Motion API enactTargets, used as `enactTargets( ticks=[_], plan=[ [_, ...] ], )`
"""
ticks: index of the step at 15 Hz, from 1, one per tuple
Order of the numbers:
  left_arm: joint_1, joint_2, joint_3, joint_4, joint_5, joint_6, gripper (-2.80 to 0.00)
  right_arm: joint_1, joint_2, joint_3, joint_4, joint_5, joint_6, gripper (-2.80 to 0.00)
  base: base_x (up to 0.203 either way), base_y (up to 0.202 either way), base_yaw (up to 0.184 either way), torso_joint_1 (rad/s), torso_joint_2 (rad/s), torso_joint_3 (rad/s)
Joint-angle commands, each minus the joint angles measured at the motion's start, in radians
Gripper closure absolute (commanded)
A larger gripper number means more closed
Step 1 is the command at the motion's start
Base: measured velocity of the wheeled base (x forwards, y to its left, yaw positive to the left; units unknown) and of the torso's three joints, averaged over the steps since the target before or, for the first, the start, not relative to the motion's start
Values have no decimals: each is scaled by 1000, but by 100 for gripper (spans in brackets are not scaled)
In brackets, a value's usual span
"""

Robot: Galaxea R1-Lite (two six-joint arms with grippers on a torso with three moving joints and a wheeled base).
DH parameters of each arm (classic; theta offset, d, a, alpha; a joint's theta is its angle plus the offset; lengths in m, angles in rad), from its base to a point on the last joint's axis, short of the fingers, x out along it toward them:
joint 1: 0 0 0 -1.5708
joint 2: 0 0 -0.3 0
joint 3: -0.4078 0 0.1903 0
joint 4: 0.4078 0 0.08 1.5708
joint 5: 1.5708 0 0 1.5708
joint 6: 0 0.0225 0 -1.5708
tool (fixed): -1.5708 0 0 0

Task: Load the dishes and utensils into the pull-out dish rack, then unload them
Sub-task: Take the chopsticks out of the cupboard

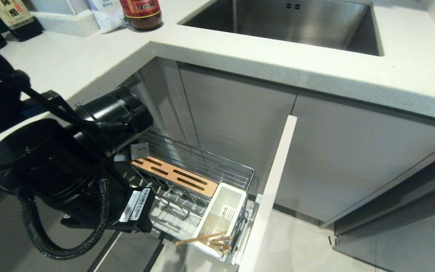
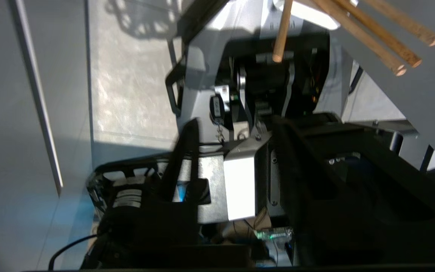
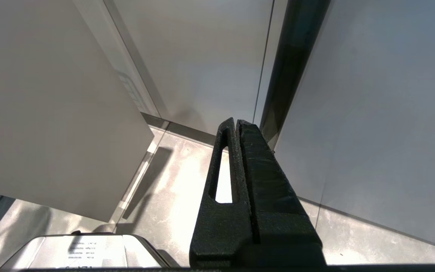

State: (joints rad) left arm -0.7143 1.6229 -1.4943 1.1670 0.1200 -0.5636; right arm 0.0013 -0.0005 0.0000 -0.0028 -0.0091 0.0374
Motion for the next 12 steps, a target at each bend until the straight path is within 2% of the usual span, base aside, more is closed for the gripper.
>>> enactTargets(
  ticks=[1, 8, 12],
  plan=[
    [-1, 47, 3, 7, -11, -4, -280, 0, 0, 0, 0, 0, -1, 0, 0, 0, 0, 0, 0, 0],
    [-1, 201, 5, 10, -104, -5, -280, 0, 0, 0, 0, 0, -1, 0, 0, 0, 0, 0, 0, 0],
    [-1, 224, 5, 1, -111, -35, -280, 0, 0, 0, 0, 0, -1, 0, 0, 0, 0, 0, 0, 0]
  ],
)
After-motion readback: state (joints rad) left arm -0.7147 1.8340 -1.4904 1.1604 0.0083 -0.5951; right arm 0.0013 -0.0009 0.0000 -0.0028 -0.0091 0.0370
